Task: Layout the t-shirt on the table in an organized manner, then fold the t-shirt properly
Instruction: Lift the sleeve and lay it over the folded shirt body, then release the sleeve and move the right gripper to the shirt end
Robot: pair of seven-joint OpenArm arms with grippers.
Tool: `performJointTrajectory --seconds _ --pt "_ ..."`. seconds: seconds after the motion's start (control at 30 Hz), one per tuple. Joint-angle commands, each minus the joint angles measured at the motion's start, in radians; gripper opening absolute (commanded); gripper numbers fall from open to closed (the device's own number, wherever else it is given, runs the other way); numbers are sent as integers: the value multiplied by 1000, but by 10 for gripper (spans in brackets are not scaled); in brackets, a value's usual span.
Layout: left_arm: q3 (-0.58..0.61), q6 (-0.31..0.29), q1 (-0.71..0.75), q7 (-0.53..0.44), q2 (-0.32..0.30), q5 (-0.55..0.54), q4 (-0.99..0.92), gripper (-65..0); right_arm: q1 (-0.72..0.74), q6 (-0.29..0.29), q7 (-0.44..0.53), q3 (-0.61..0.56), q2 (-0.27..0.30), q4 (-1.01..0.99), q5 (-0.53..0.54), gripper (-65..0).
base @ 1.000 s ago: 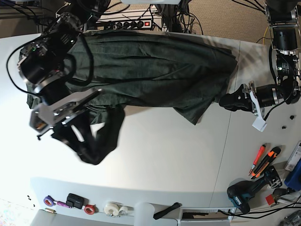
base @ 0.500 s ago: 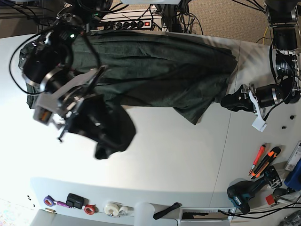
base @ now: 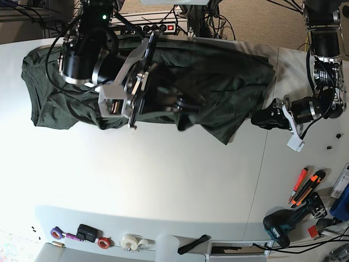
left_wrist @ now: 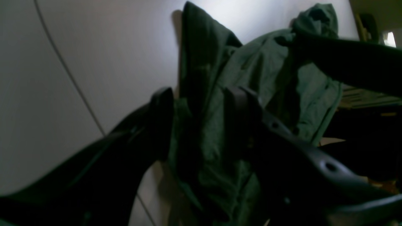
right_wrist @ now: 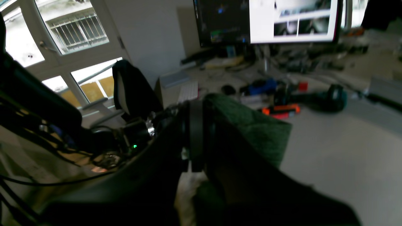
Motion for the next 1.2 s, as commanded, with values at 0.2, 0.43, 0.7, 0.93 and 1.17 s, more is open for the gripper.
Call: performJointTrajectory --seconds 0.2,0.43,0.7,0.93,1.17 --pt "-8 -5 -22 -32 -17 -26 14 -397 -59 8 38 -41 -3 14 -138 -650" --pt "-8 -5 -22 -32 -18 -29 14 -397 -67 8 185 -214 -3 14 -510 -650" --pt "-8 -5 -47 -29 -19 -27 14 -397 28 8 381 -380 -3 -241 -722 -650" --pt "-8 -5 -78 -38 -18 -7 14 -397 128 8 380 -508 -3 -428 -801 -650" --pt "-8 -5 -119 -59 10 9 14 -397 137 8 441 -540 -3 -579 -830 -650"
